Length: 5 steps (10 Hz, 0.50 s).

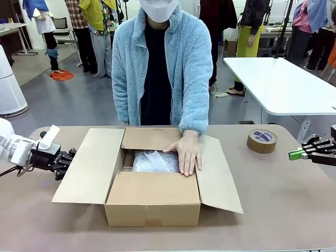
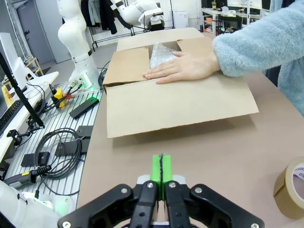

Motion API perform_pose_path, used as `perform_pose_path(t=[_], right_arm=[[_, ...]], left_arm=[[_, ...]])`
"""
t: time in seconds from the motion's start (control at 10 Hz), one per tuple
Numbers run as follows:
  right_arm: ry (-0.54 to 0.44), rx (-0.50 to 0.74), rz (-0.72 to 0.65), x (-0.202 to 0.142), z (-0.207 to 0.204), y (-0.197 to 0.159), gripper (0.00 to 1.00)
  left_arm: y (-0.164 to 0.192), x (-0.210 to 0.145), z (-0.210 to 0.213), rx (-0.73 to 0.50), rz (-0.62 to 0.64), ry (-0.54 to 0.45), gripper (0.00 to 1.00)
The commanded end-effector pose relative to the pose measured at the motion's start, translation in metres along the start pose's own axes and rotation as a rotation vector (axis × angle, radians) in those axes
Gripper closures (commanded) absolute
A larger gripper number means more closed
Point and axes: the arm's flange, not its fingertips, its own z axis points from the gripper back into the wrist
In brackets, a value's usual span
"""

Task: Wrap the clocks to prevent damage.
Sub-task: Push the right (or left) flap of the Package Box to close it.

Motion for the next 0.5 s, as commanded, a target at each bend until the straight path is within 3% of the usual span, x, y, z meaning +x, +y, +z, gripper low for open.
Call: perform_pose_path(t=[0.0, 0.1, 0.3, 0.4], right_arm=[[-0.009, 0.000, 0.000, -0.0003, 0.0005, 0.0003, 0.99], [-0.009, 0.000, 0.000, -0.0003, 0.0005, 0.0003, 0.99], [-0.009, 0.000, 0.000, -0.0003, 0.0005, 0.0003, 0.99], [-0.009, 0.000, 0.000, -0.0003, 0.0005, 0.0003, 0.99]], left_arm=[[-0.0110, 0.0007, 0.0026, 0.078, -0.086, -0.105, 1.00], [-0.0119, 0.0012, 0.0053, 0.092, -0.084, -0.144, 1.00], [-0.0172, 0.0022, 0.0107, 0.111, -0.100, -0.348, 1.00], [-0.0134, 0.0020, 0.0114, 0.134, -0.095, -0.387, 1.00]])
